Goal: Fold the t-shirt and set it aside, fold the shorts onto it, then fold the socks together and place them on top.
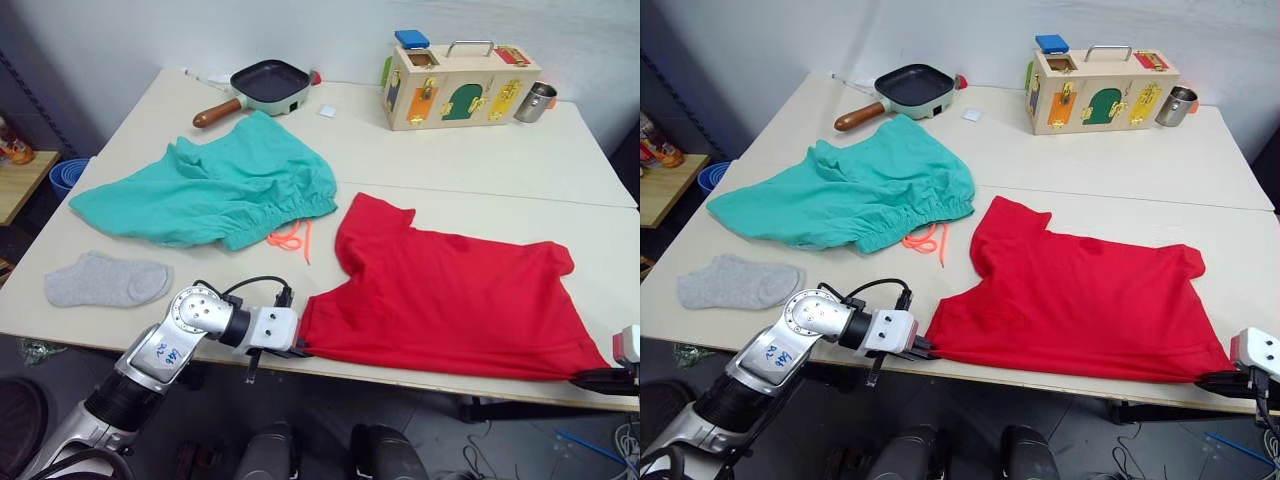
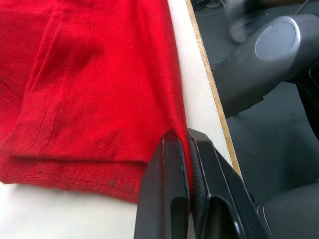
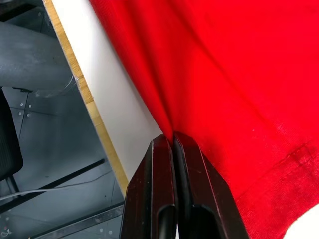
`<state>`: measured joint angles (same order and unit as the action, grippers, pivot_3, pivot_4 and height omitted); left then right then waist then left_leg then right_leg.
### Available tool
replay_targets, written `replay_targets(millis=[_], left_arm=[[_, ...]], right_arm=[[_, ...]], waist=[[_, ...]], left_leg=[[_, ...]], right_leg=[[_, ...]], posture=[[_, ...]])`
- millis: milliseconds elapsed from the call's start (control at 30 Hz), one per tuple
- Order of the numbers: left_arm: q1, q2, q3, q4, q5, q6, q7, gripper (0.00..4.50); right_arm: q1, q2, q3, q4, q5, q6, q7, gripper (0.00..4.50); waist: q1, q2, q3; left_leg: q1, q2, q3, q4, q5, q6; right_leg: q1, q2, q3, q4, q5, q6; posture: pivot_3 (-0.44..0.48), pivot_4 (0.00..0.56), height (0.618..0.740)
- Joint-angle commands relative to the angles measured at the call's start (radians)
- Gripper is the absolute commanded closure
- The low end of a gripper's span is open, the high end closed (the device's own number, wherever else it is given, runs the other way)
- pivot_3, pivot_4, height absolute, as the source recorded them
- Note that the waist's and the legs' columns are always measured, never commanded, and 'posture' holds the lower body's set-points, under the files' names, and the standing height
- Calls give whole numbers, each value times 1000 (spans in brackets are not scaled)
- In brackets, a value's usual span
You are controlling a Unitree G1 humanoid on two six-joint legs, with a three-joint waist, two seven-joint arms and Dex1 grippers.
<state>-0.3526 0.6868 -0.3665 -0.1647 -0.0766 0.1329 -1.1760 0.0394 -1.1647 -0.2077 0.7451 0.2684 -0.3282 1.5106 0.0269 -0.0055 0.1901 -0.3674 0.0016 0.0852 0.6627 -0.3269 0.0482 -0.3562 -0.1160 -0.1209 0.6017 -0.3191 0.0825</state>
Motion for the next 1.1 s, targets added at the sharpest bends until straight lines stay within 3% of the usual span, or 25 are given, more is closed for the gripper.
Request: replay_targets(millis=[33,67,133,167,333,567,600,733,900,1100], left_arm=[[26,12,-3,5,17,16,6,4492],[28,15,-2,4,13,15,1,4492],[34,22,10,-9,-13,23,-13,4500],[40,25,25,-24,-39,36,-20,3983],[71,76,129,-129,-169,153,-37,2547],[12,87,315,-151,-376,506,60,355],[-9,90,327,-140,-395,539,62,42],[-157,-12,358,-49,-416,588,175,17],[-347,-170,325,171,-327,653,384,17],[-493,-277,172,443,-123,509,486,17]], right_arm=[[33,-2,-7,84,-30,-7,-6,4500],[30,6,-16,87,-12,23,-4,4500],[28,13,-21,91,2,25,3,4076],[36,8,-20,83,8,41,19,3899],[112,-34,-98,-52,118,191,92,2286],[172,-62,-262,-377,294,469,83,0],[177,-66,-272,-427,307,504,80,0],[141,-56,-287,-579,334,581,14,0],[-120,112,-227,-646,290,460,-191,0],[-239,222,-150,-682,226,409,-295,0]], waist=[[0,0,0],[1,0,0],[0,0,0],[-1,0,0],[-5,4,2],[-6,16,8],[-5,17,9],[-2,17,9],[0,13,10],[4,11,11]], left_leg=[[0,0,0,0,0,0],[0,0,-1,0,0,0],[-1,0,-1,1,0,1],[-1,0,-1,1,0,1],[-2,0,-1,1,1,1],[-4,0,-1,1,6,1],[-3,0,-1,1,7,0],[-3,0,-1,0,8,-2],[-5,-2,-1,2,9,-1],[-8,-4,2,2,12,-1]], right_leg=[[0,0,0,0,0,0],[0,0,-1,0,0,0],[0,0,-1,-1,1,1],[1,0,-1,-1,1,1],[0,0,-1,-1,1,2],[-2,0,0,0,2,4],[-3,0,0,2,2,4],[-4,0,0,6,2,4],[-5,0,0,7,4,7],[-7,2,0,10,5,8]], posture=[[0,150,740],[0,150,740],[0,150,740],[0,150,740],[0,150,740],[0,150,740],[0,150,740],[0,150,740],[0,150,740],[0,150,740]])
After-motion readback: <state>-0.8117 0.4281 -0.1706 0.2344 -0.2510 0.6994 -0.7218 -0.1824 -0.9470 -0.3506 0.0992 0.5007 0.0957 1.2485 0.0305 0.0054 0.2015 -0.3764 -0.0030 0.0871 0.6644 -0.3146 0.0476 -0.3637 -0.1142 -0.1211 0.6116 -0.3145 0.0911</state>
